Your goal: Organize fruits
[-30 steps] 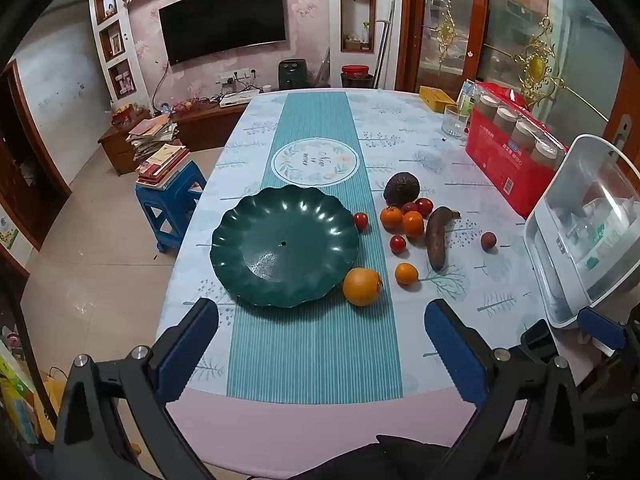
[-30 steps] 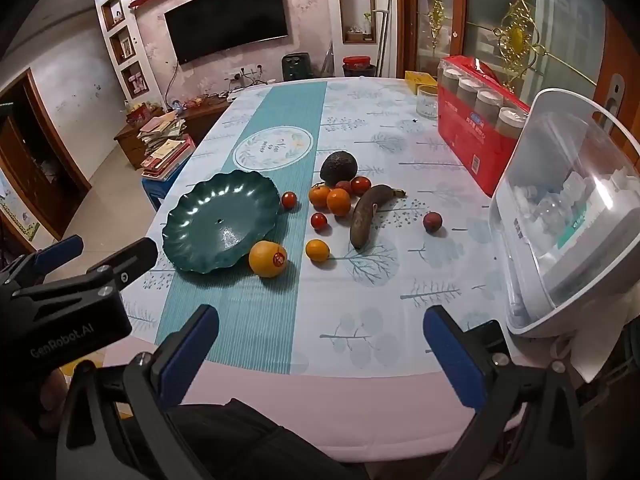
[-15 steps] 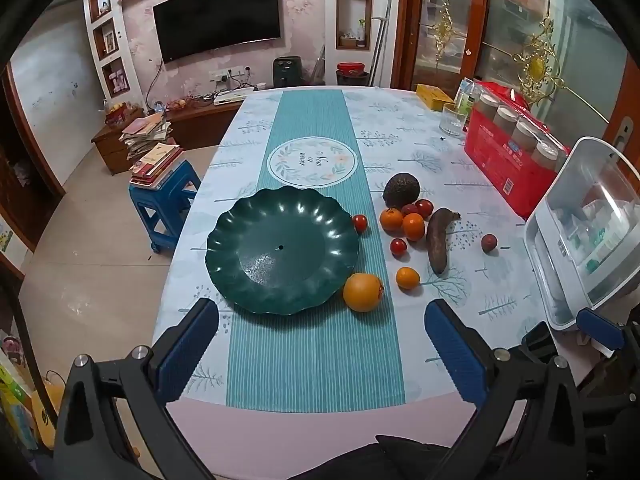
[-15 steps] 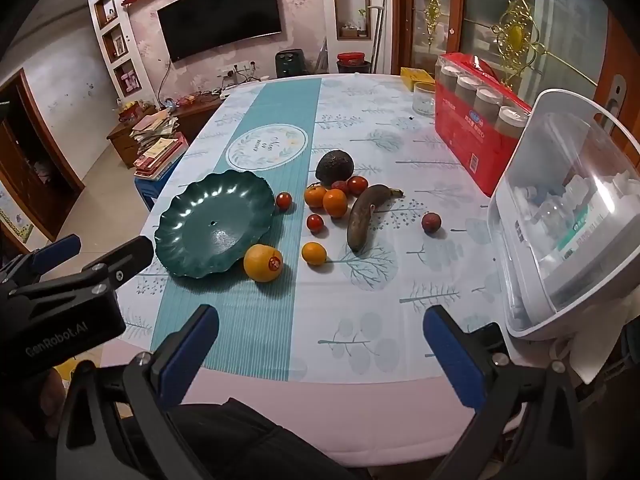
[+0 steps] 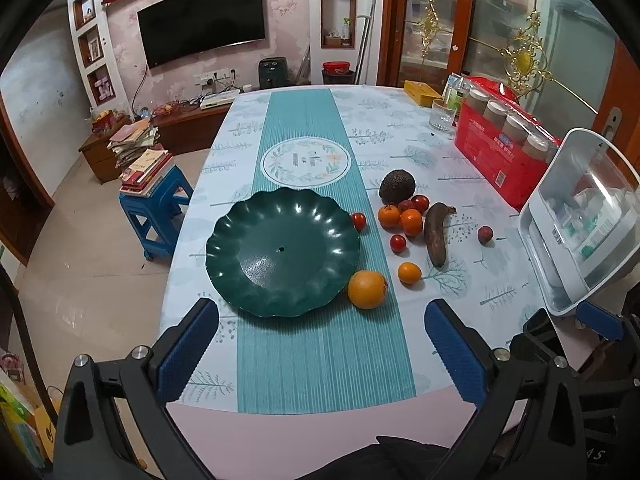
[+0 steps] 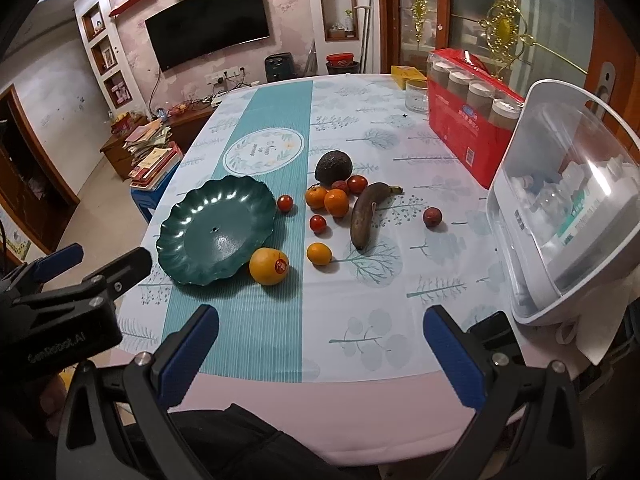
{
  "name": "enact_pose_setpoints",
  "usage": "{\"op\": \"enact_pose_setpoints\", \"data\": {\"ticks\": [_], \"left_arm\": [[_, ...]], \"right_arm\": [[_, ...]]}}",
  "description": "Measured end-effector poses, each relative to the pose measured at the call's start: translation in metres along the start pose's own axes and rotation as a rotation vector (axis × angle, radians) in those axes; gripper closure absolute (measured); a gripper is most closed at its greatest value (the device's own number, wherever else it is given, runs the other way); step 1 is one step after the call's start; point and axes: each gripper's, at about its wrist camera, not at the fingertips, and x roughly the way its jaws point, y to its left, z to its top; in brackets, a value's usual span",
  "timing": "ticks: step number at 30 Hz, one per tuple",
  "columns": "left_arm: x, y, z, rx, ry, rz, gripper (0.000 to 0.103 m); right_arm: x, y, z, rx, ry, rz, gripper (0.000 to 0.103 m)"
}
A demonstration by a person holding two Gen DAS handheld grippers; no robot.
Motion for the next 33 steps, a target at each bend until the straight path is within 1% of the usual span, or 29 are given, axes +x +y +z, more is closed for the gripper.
{"op": "enact_pose_setpoints", "data": {"ticks": [4, 9, 16, 25, 33], "left_arm": [[0.0, 0.005, 0.002, 0.009, 0.001, 0.003, 0.001], [-0.001, 0.008, 0.003, 0.025, 0.011, -0.013, 0.001], [-0.002, 0.006, 0.005, 0.036, 0.01, -0.019, 0.001], [0.001, -0.008, 0.008, 0.036, 0.029, -0.003, 0.001], [0.003, -0.029, 0.019, -0.009, 0.017, 0.022, 0.001]], "right_arm": [[-0.004, 0.006, 0.0, -0.001, -0.002, -0.026, 0.001], [-0.009, 0.012, 0.0, -0.003, -0.001, -0.05, 0.001], [-0.011, 0.01, -0.002, 0.005, 0.024, -0.096, 0.001], [-0.008, -0.007, 0.001, 0.022, 0.034, -0.102, 0.001], [-0.003, -0.029, 0.014, -0.007, 0.03, -0.077, 0.001]]}}
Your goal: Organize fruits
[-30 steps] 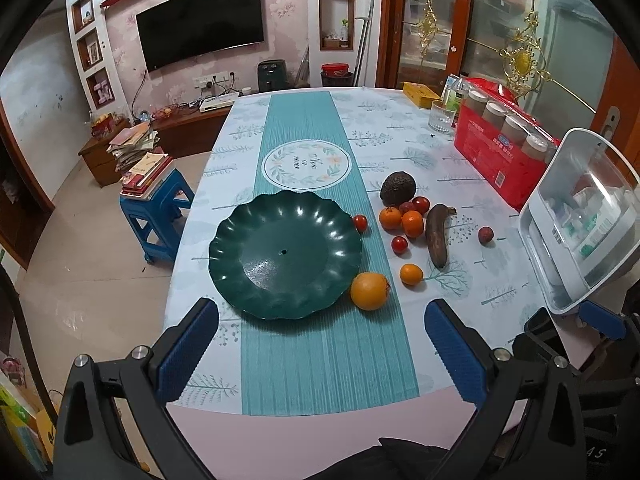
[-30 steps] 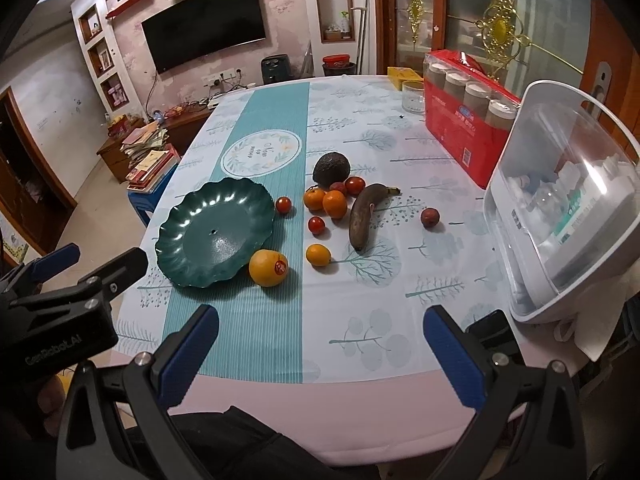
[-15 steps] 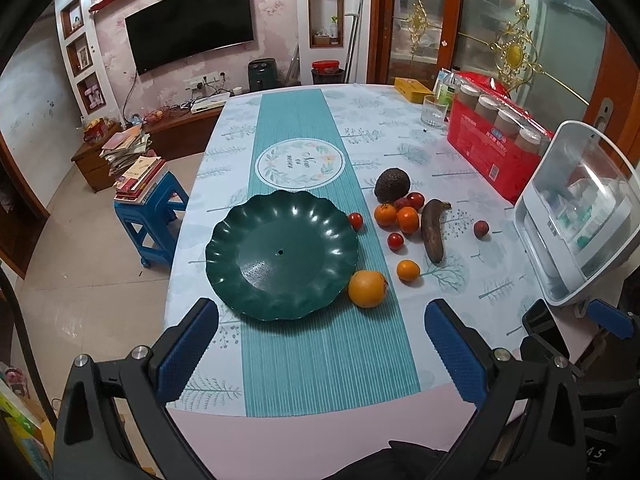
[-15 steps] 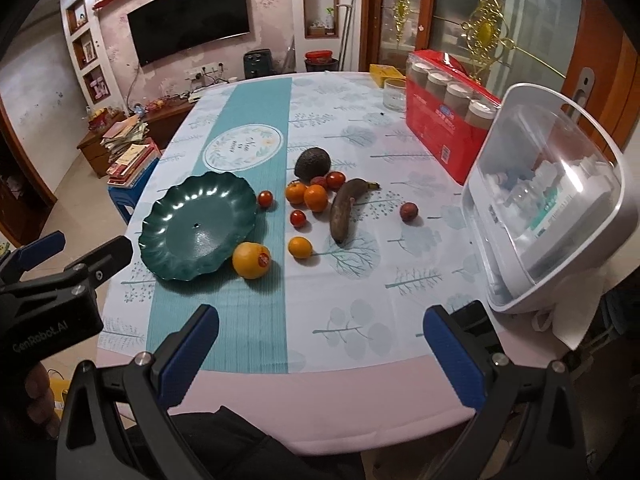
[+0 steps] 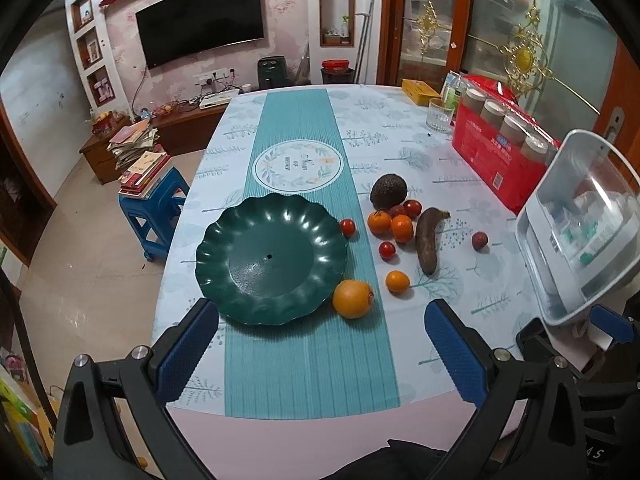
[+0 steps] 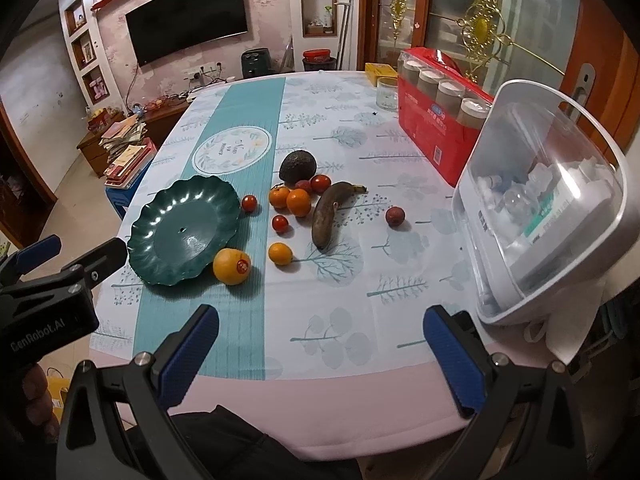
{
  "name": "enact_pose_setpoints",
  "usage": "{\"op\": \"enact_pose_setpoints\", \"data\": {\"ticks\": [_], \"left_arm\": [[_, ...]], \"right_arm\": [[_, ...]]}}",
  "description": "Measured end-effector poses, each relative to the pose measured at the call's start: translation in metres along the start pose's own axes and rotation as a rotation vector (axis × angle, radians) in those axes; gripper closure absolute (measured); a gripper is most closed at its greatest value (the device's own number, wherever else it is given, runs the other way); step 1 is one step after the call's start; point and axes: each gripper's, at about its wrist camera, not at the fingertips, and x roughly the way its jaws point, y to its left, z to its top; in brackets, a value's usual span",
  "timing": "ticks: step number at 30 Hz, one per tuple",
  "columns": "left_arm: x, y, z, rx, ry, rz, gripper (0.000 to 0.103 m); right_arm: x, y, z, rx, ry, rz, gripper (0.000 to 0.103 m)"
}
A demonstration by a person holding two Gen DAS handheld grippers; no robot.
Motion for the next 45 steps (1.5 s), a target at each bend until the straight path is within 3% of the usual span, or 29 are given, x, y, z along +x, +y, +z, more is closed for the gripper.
{"op": "enact_pose_setpoints", "data": {"ticks": [11, 25, 33, 45], "left_arm": [[0.004, -0.033, 0.004, -0.075, 0.003, 0.03, 0.001], [0.065, -0.047, 0.01, -0.229, 0.108, 0.066, 0.001], [0.121, -0.038, 0.01, -0.332, 0.215, 0.066, 0.001], [0.208, -0.022, -0.008, -0.513, 0.432, 0.092, 0.006]], "right_arm": [[0.01, -0.032, 0.019, -0.084, -0.015, 0.075, 0.001], [0.067, -0.07, 0.048, -0.096, -0.013, 0.182, 0.001], [0.135, -0.095, 0.071, -0.007, 0.013, 0.161, 0.002], [0.23, -0.112, 0.086, 0.028, 0.134, 0.116, 0.015]]}}
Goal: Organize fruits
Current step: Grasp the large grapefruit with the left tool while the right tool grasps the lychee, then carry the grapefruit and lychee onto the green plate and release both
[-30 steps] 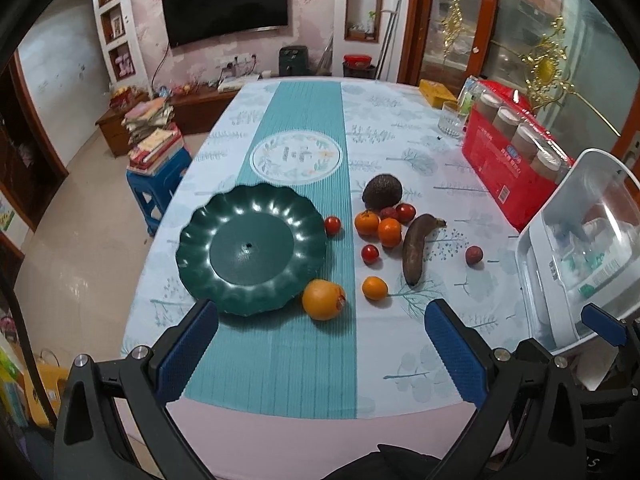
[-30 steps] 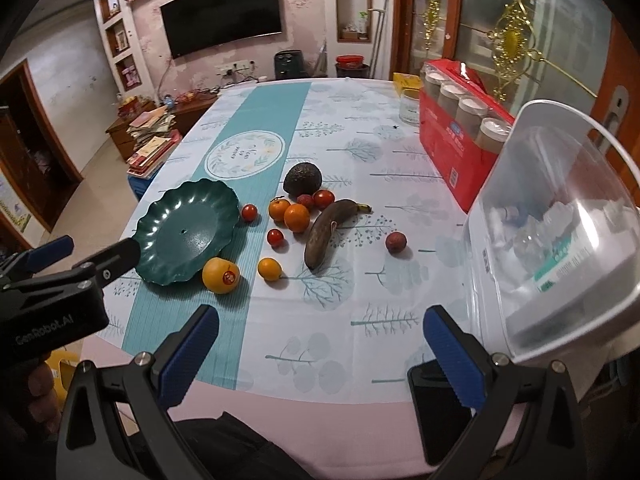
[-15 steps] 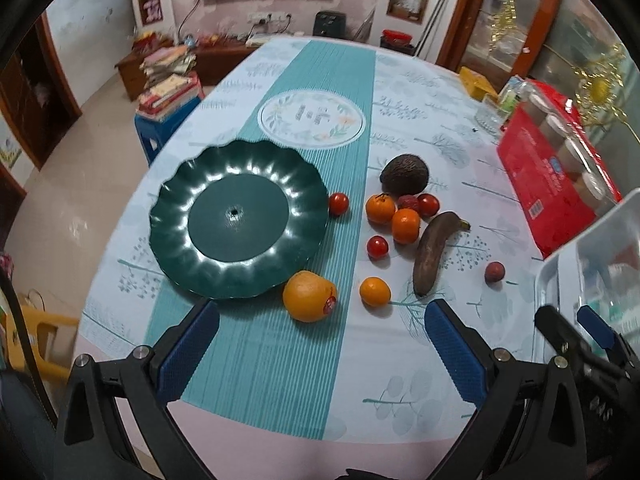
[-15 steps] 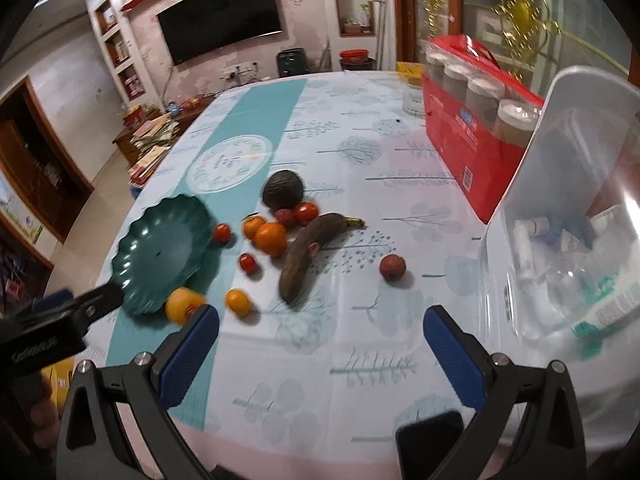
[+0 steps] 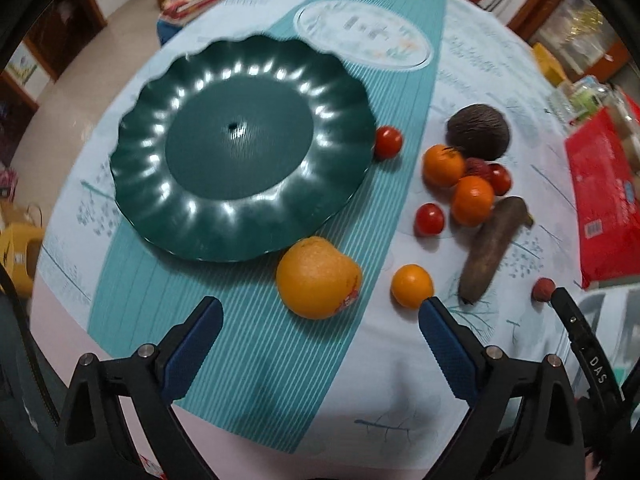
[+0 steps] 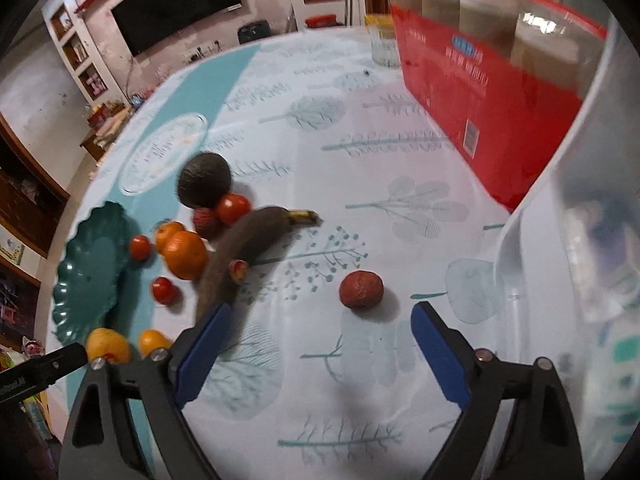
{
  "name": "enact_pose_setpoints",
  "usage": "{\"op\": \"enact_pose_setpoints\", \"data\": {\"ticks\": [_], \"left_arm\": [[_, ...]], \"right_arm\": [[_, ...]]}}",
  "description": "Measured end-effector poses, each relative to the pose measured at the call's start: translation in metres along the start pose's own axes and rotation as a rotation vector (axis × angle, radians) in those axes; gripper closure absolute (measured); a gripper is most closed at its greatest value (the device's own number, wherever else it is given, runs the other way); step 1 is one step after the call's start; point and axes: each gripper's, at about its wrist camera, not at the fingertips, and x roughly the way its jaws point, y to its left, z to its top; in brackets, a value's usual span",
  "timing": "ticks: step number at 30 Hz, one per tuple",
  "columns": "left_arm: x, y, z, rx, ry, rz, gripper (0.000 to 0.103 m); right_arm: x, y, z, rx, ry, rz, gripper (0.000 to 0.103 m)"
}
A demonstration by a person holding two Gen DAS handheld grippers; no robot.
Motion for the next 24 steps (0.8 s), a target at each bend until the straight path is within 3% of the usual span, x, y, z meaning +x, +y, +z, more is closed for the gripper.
{"op": "enact_pose_setpoints", "data": {"ticks": [11, 18, 24], "left_arm": [[0.031, 0.006, 0.005, -0.104, 0.0, -0.015, 0.015], [0.048, 0.001, 0.011, -0.111, 0.031, -0.013, 0.039], [0.056, -0.004, 0.018, -0.118, 0.031, 0.017, 0.049]], "right_arm": [[0.048, -0.016, -0.002, 0.043, 0.09, -0.061, 0.035], [0.051, -0.015, -0.001, 0.026, 0.065, -0.081, 0.043], [0.051, -0.015, 0.001, 0.005, 0.055, -0.103, 0.066]]}}
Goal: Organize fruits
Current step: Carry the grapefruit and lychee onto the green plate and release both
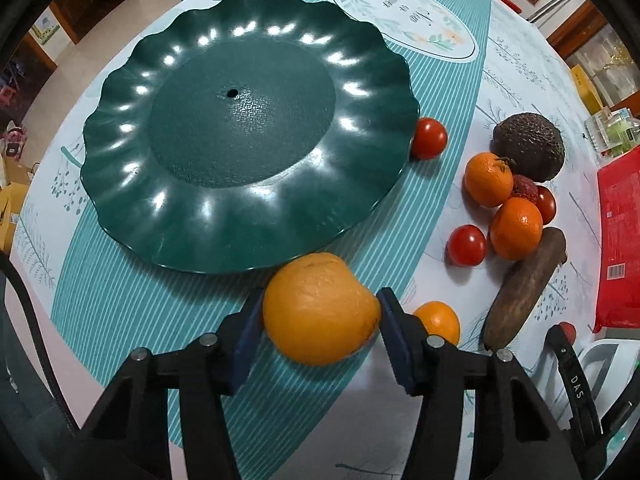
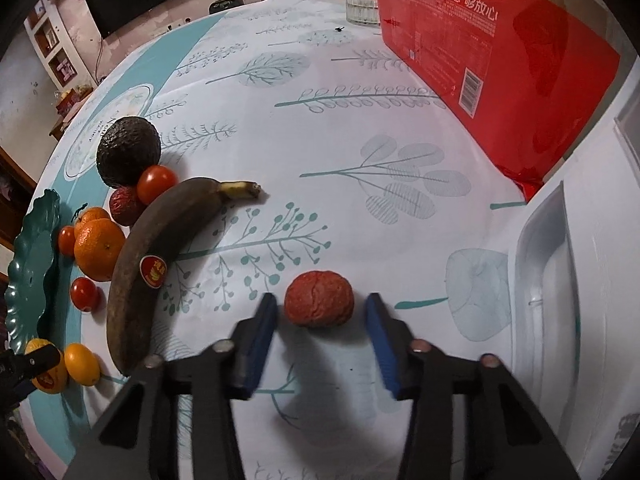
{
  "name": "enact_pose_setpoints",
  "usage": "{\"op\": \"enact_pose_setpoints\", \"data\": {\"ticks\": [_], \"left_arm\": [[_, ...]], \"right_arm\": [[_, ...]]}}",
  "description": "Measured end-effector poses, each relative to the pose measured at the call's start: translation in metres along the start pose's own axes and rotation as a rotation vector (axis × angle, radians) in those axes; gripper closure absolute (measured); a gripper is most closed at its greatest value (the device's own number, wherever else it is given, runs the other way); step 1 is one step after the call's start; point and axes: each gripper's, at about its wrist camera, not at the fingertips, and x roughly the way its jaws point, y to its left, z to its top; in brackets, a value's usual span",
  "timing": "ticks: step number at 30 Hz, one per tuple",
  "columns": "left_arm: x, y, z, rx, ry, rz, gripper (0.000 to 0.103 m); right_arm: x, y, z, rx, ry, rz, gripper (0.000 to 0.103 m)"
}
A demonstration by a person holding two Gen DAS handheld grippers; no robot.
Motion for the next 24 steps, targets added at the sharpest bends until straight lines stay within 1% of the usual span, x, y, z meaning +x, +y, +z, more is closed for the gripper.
{"op": "enact_pose_setpoints", "data": {"ticks": [1, 3, 8, 13, 17, 24], "left_arm": [[-0.001, 0.001, 0.0, -0.001, 0.002, -0.001, 0.049], [-0.001, 0.0, 0.001, 0.0, 0.006, -0.003, 0.05], [-0.006, 0.007, -0.004, -0.015, 0.023, -0.028, 0.051], [-0.027, 0.014, -0.004, -0.027, -0.039, -0.043, 0.051], [-0.046, 0.022, -0.004, -0.039, -0.091, -0.073, 0.051], [-0.074, 0.047, -0.019, -0.058, -0.141, -0.116, 0.051]], "right_arm": [[0.0, 0.0, 0.0, -0.002, -0.002, -0.002, 0.07], [-0.001, 0.001, -0.001, -0.007, -0.002, -0.017, 0.07], [-0.006, 0.0, -0.002, -0.009, -0.006, -0.015, 0.07], [-0.02, 0.004, -0.006, -0.032, -0.031, -0.003, 0.07], [-0.034, 0.01, -0.011, -0.044, -0.051, 0.009, 0.07], [-0.064, 0.027, -0.026, -0.077, -0.087, 0.04, 0.07]]}}
